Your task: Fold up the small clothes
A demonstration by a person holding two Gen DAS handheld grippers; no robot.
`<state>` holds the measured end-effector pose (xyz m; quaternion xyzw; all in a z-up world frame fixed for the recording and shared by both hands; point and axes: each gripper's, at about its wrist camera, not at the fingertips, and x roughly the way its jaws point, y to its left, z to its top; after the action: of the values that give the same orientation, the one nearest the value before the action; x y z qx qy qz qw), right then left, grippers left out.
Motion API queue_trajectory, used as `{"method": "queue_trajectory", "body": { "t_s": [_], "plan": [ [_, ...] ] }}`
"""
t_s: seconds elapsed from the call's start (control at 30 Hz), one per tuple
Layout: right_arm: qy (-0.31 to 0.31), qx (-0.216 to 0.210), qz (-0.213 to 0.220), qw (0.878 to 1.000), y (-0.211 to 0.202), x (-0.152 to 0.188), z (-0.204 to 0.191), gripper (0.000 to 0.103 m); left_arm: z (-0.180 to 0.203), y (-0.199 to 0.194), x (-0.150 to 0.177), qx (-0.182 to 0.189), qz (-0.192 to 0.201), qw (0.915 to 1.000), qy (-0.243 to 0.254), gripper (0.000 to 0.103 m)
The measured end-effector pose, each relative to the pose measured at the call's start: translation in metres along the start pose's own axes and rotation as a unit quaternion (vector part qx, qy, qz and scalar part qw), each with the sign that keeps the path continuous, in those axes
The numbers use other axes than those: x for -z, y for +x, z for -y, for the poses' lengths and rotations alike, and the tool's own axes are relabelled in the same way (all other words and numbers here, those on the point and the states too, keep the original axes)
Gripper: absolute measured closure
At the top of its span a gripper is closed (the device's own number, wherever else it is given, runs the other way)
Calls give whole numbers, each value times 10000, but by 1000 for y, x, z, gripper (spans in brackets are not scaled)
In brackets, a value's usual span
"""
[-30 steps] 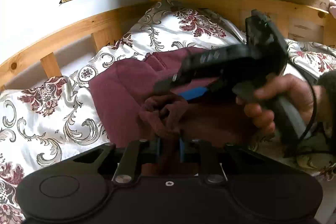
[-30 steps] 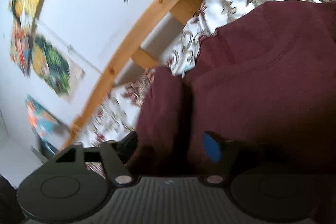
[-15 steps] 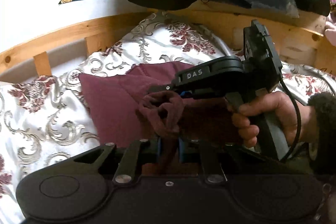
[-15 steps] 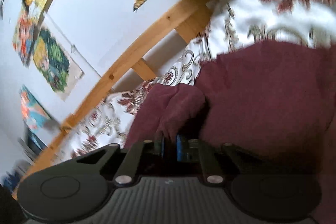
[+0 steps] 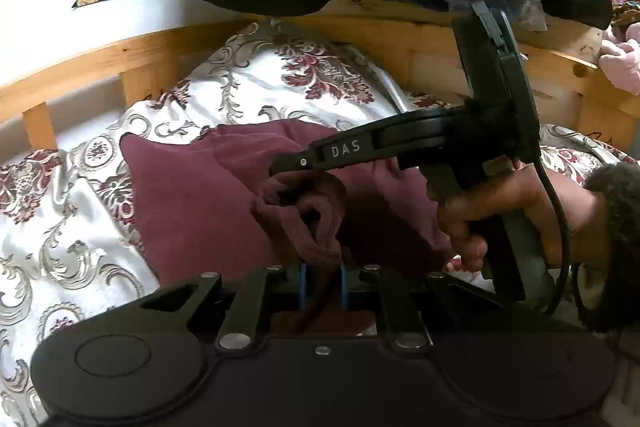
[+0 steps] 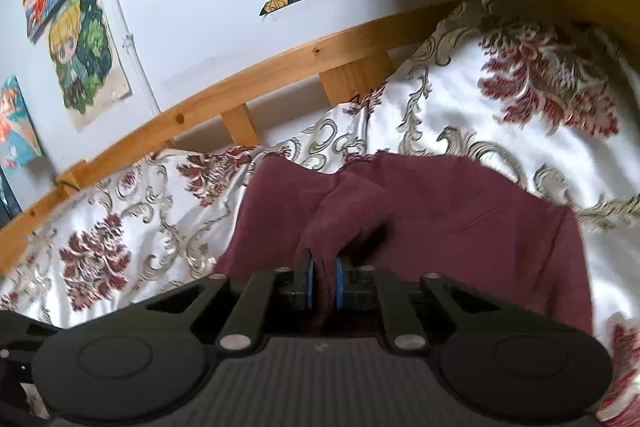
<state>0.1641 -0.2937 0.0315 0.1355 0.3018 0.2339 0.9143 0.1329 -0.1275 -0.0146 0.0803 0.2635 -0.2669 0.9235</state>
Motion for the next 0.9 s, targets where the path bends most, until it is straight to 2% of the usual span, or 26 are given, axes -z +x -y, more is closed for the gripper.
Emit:
{"method": "queue_trajectory", "body": {
  "t_s": [0.1,0.27,0.5,0.57,0.6,0.63,0.7,0.73,0.87,0.9],
  "plan": [
    [-219,245,-23,9995,-5,0,-3,92,4,6,-2,77,18,10000,-16,87],
    [-142,454,-18,9989,-19,1,5,93,13,16,-6,237,48,9997,-58,87],
    [26,498,79,9987,-27,-2,17,93,23,22,-10,363,108,9993,53,87],
    [117,392,59,9991,-24,-2,20,90,23,22,-8,347,75,9994,29,87],
    [226,316,29,9992,-21,-2,24,85,22,22,-6,342,54,9994,0,87],
    [320,264,2,9991,-18,-1,27,76,21,22,-5,337,29,9994,-27,87],
    [627,116,-61,9979,-9,0,36,65,20,20,-3,324,4,9995,-55,87],
    [770,54,-85,9970,-4,1,40,64,20,19,-2,319,-4,9995,-56,87],
    [1247,-52,-78,9921,13,2,56,65,18,17,0,306,-20,9995,-91,87],
    [1271,-23,-16,9919,14,2,57,76,18,17,0,306,-20,9995,-101,87]
  ]
}}
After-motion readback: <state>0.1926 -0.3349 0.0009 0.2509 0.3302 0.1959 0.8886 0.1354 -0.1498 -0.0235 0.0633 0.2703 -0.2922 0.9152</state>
